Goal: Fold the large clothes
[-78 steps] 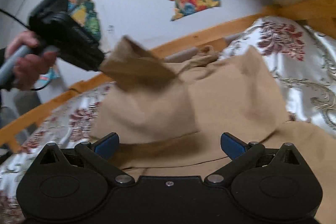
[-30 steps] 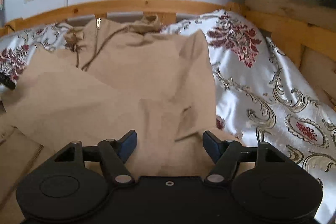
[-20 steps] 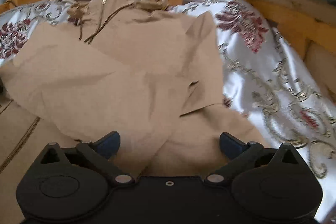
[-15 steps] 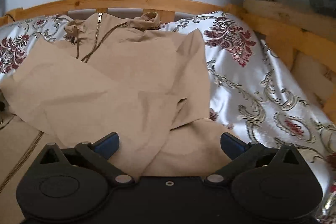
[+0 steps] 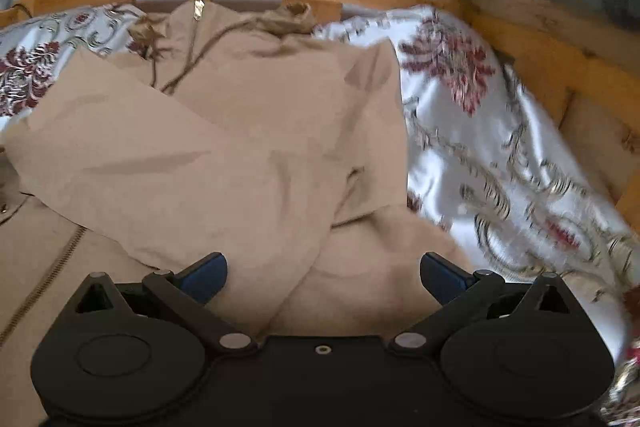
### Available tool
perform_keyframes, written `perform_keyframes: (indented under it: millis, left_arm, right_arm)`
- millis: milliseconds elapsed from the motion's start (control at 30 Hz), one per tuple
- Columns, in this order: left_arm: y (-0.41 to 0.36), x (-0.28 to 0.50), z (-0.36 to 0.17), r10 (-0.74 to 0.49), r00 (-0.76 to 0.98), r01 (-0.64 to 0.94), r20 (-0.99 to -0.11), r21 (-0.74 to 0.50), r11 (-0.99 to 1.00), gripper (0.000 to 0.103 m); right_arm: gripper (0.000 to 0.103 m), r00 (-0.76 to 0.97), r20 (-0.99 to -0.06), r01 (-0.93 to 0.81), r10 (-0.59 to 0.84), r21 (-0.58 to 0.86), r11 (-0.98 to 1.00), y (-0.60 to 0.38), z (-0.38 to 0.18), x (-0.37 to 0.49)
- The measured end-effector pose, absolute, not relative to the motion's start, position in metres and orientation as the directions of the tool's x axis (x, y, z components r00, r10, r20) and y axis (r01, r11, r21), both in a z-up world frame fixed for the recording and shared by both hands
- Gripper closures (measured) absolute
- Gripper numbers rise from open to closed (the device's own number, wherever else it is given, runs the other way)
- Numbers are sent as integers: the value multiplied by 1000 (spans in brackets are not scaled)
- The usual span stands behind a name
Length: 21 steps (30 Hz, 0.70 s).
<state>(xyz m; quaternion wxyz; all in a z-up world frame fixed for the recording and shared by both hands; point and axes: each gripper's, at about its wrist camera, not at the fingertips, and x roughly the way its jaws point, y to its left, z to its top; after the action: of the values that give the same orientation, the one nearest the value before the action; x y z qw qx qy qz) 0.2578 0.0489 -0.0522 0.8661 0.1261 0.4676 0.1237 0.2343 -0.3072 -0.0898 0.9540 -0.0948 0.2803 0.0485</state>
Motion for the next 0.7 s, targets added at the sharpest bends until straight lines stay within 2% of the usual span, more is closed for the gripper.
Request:
perform_keyframes:
  millis: [100, 267, 367, 500, 600, 700]
  left_arm:
    - [58, 263, -32, 342, 500, -71, -796, 355, 932, 1]
    - [64, 277, 31, 379, 523, 32, -763, 462, 886, 1]
    - [68, 294, 50, 392, 499, 61, -773, 482, 874, 0]
    - [80, 338, 53, 344, 481, -22, -806, 381, 924, 0]
    - [88, 372, 46, 333, 512, -93, -792, 334, 938, 1]
    - [96, 408, 49, 299, 555, -134, -776, 271, 953, 1]
  right_arm:
    - [1, 864, -501, -141, 51, -144, 980, -304, -78, 230]
    - [1, 915, -396, -128, 75, -110, 986, -306, -56, 219]
    - [1, 921, -381, -111, 78, -64, 992, -311, -53, 218]
    - [1, 917, -393, -86, 75, -11, 996, -320, -53, 222]
    - [1, 915, -393, -82, 85, 25, 996, -328, -43, 244]
    - [1, 912, -388, -160, 133, -39, 986, -320, -19, 299]
